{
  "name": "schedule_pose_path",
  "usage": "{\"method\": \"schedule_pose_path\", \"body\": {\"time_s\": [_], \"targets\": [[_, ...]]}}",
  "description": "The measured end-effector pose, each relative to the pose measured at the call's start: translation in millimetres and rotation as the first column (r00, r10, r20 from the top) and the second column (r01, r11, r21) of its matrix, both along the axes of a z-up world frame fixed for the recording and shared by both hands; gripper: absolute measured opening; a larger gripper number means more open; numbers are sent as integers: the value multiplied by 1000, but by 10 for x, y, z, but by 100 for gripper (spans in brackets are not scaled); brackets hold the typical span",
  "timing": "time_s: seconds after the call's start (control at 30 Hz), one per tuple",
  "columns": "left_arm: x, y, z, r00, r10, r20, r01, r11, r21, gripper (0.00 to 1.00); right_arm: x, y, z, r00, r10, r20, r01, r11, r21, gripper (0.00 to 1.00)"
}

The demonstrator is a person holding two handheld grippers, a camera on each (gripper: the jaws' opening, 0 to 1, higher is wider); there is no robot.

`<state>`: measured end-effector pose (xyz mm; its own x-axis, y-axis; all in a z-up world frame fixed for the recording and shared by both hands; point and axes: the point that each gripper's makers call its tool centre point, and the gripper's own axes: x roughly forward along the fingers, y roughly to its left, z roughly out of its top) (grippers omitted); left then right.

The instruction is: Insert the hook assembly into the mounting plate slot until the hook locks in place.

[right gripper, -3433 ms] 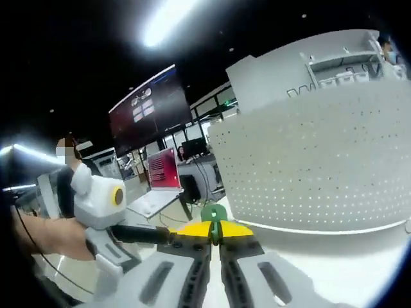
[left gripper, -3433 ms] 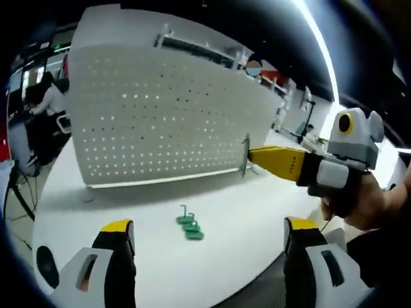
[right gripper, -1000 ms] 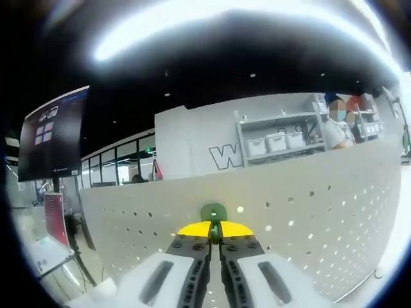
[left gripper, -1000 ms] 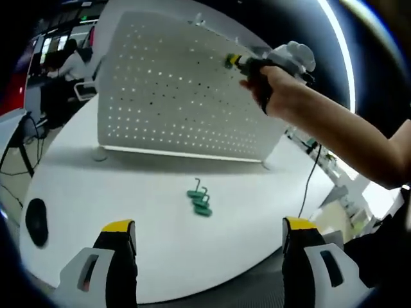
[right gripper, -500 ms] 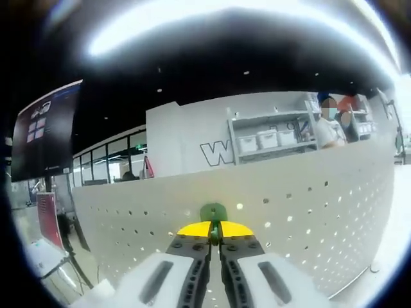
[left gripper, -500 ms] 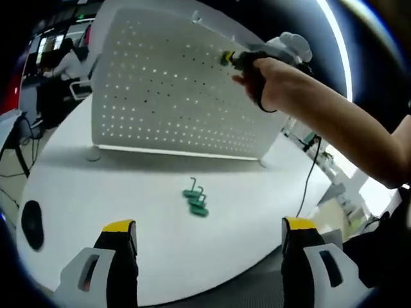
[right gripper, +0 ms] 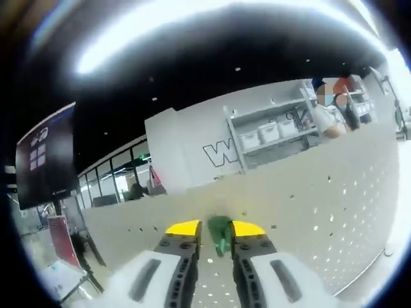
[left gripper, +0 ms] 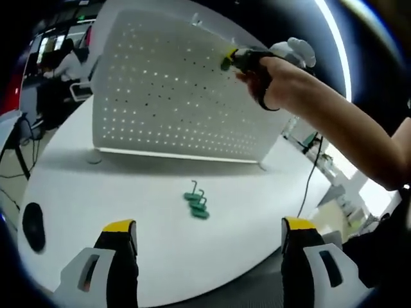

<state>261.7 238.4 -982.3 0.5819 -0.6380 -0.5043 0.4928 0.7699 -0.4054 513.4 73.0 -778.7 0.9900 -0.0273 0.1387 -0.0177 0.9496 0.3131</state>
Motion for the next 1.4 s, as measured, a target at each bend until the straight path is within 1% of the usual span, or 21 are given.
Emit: {"method": "schedule_pose_path", "body": {"time_s": [0.1, 0.2, 0.33, 0.43, 0.5, 0.6, 0.67, 0.7, 0.73, 0.77, 0.83, 0.93, 1.03, 1.13, 1.2, 1.23, 1.27, 1.3, 1.33, 1.37, 1.4], "targets": [[9, 11, 3, 1000, 0, 0, 0, 1000, -3, 95, -99, -82, 204, 999, 17, 47, -19, 999, 41, 21], [-2, 0, 42, 1000, 5, -12, -6, 999, -39, 96, -235, -122, 360, 993, 82, 87, -86, 995, 51, 26], [-27, -14, 44, 1000, -4, -7, 3, 1000, -26, 96, -429, -316, 377, 992, 101, 81, -102, 995, 12, 28], [-76, -44, 32, 1000, -16, -25, 15, 999, -39, 95, -616, -483, 340, 992, 100, 75, -99, 995, -9, 28], [-89, -67, 61, 1000, -19, -19, 18, 999, -51, 96, -740, -563, 243, 992, 115, 46, -114, 993, -38, 28], [-108, -99, 99, 1000, -29, -6, 29, 999, -42, 95, -913, -646, 38, 990, 144, -12, -144, 986, -79, 27], [-120, -119, 116, 999, -35, -1, 35, 999, -39, 95, -1004, -790, -142, 994, 101, -42, -106, 986, -127, 24], [-133, -130, 114, 999, -42, -3, 42, 999, -34, 95, -1055, -856, -281, 993, 88, -81, -98, 987, -126, 24], [-145, -140, 115, 999, -48, -2, 48, 998, -32, 95, -1075, -875, -333, 992, 96, -86, -106, 988, -112, 24], [-162, -151, 121, 999, -53, -2, 53, 998, -29, 95, -1133, -884, -431, 988, 109, -112, -120, 988, -93, 24], [-186, -157, 136, 998, -56, 2, 56, 998, -27, 95, -1236, -889, -564, 983, 117, -143, -133, 985, -110, 24], [-234, -174, 143, 998, -60, -5, 60, 998, -36, 95, -1397, -768, -781, 961, 184, -208, -213, 969, -127, 24], [-293, -225, 128, 997, -71, -38, 68, 995, -68, 96, -1520, -712, -960, 943, 212, -258, -258, 952, -163, 23], [-335, -244, 106, 996, -83, -41, 81, 995, -51, 96, -1691, -627, -1166, 914, 258, -314, -322, 931, -173, 23], [-335, -226, 90, 996, -76, -45, 75, 996, -39, 96, -1807, -549, -1306, 885, 295, -360, -377, 908, -182, 23], [-334, -219, 91, 996, -73, -42, 72, 997, -37, 96, -1847, -518, -1352, 875, 309, -373, -395, 900, -181, 23], [-337, -217, 93, 996, -73, -42, 72, 997, -38, 96, -1912, -485, -1434, 857, 323, -401, -420, 889, -182, 23], [-341, -211, 92, 996, -73, -45, 72, 997, -37, 96, -1944, -468, -1476, 852, 326, -409, -428, 884, -187, 23], [-344, -207, 91, 996, -74, -46, 72, 997, -35, 96, -1975, -431, -1524, 841, 346, -417, -447, 877, -175, 23], [-353, -202, 89, 996, -79, -47, 77, 997, -29, 96, -2041, -370, -1624, 812, 376, -446, -474, 871, -130, 23], [-360, -201, 85, 995, -82, -51, 81, 996, -25, 96, -2077, -359, -1679, 804, 376, -460, -474, 873, -115, 23]]}}
